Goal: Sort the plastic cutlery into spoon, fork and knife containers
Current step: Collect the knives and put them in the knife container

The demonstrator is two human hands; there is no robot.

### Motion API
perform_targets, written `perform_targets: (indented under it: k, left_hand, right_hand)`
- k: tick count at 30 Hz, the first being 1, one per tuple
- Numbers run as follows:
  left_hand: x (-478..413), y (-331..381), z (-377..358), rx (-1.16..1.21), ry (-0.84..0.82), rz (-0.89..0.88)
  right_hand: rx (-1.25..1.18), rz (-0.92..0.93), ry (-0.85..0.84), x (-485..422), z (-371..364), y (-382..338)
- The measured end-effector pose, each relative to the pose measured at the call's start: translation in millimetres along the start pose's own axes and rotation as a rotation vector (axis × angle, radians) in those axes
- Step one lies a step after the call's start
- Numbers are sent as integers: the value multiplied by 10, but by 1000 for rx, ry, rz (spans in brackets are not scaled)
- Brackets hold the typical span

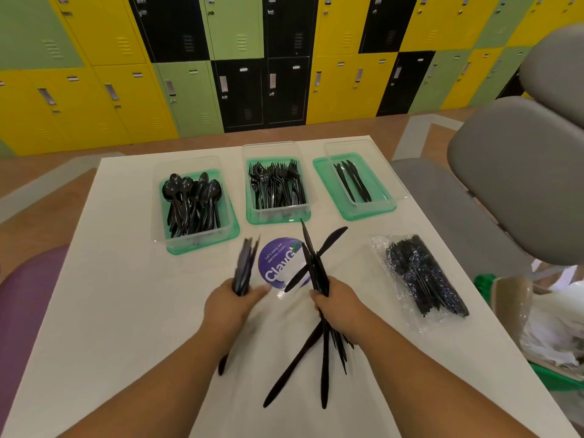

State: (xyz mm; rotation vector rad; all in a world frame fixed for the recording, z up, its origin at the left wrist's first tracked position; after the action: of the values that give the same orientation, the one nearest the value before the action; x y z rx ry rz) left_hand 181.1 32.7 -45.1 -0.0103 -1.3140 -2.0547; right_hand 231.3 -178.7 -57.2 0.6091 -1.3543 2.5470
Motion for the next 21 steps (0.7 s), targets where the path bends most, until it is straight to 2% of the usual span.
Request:
perform_targets:
  k: [2, 4, 7, 9, 14, 17, 21]
  left_hand:
    - [-55, 126, -6, 155, 19, 7]
    - [-52, 300, -135, 236, -93, 1]
    - [47, 477, -389, 202, -310, -6]
    - [93, 509, -487, 151, -383, -6]
    - [59, 400, -437, 183, -341, 43]
    - [12, 227, -320, 130, -322, 53]
    - [178, 129, -357, -9, -442, 73]
  right_hand:
    - [55, 24, -4, 0, -11, -21]
    - [115, 47, -6, -7, -49, -44]
    - [174, 88, -12, -16, -80, -91]
    - [179, 88, -21, -16, -90, -115]
    - [214, 89, -4, -67, 24, -88]
    - [136, 39, 40, -115, 169, -61]
    - [49, 69, 43, -147, 237, -298]
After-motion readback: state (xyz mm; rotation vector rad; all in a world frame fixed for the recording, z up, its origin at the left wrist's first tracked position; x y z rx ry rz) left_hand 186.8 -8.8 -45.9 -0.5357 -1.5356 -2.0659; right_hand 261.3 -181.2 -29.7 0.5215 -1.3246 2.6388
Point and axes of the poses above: each hand's wrist, its own x-axis away from the middle knuckle, its own z-axis out of the back of the hand, y = z × x, the point moved 8 cm from there along -x, towards the middle knuckle, and after that the axes turned 9 degrees about y, right-handed, at the moved point
